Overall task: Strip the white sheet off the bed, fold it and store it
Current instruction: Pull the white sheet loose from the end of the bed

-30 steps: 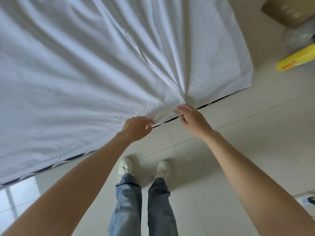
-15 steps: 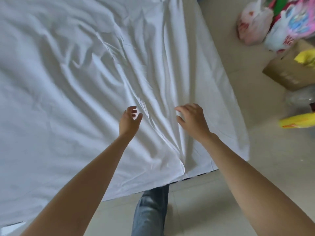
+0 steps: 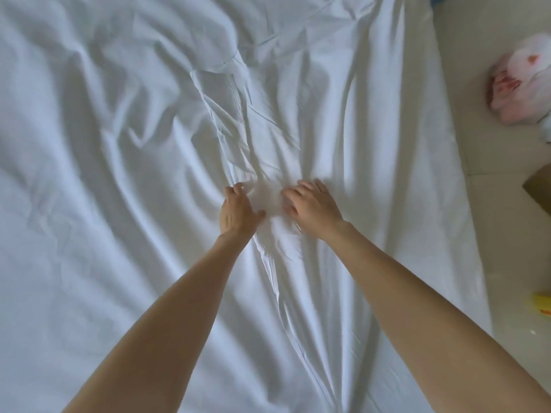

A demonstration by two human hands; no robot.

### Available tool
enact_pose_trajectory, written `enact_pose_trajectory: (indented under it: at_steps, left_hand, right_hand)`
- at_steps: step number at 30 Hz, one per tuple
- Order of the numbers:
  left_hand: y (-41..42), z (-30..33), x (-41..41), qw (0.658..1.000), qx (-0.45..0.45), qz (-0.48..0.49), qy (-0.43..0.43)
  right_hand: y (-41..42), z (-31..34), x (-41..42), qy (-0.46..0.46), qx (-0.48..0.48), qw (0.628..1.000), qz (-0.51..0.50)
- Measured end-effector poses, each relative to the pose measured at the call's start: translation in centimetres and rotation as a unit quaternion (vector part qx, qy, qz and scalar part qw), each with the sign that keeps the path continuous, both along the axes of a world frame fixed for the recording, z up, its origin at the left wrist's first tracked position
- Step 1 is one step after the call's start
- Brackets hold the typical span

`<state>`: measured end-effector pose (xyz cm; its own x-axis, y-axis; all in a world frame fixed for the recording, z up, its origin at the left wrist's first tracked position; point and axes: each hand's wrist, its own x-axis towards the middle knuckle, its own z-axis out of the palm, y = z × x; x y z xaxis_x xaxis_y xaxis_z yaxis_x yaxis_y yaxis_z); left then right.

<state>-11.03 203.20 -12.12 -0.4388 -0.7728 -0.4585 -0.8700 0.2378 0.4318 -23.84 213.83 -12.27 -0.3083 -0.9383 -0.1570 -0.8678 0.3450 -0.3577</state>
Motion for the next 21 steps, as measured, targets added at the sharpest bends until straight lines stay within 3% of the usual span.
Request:
enact_pose_trajectory:
  at_steps: [4, 9, 12, 17, 21]
  left_hand:
    - [-1.2, 0.0, -0.1, 0.999, -0.006, 0.039, 0.009]
    - [0.0, 2.3, 0.0, 0.983, 0.022, 0.038, 0.176]
    - [2.6, 4.2, -0.6, 0.969, 0.050, 0.052, 0.237]
    - [6.7, 5.5, -1.1, 0.993, 0.083, -0.019, 0.075]
    - [11.6, 7.4, -2.3, 0.985, 0.122, -0.089, 0.086]
  right_hand:
    - [-2.5, 1.0, -0.4, -0.008, 0.034, 0.998, -0.045]
    - [-5.6, 3.5, 0.5, -0.183, 0.020, 0.974, -0.131]
    - [-5.9, 5.3, 0.1, -0.192, -0.006, 0.961, -0.196]
    - [1.0, 8.4, -1.6, -0.154, -0.127, 0.935, -0.292]
    - [11.1, 9.5, -2.5, -0.089, -0.108, 0.931, -0.336]
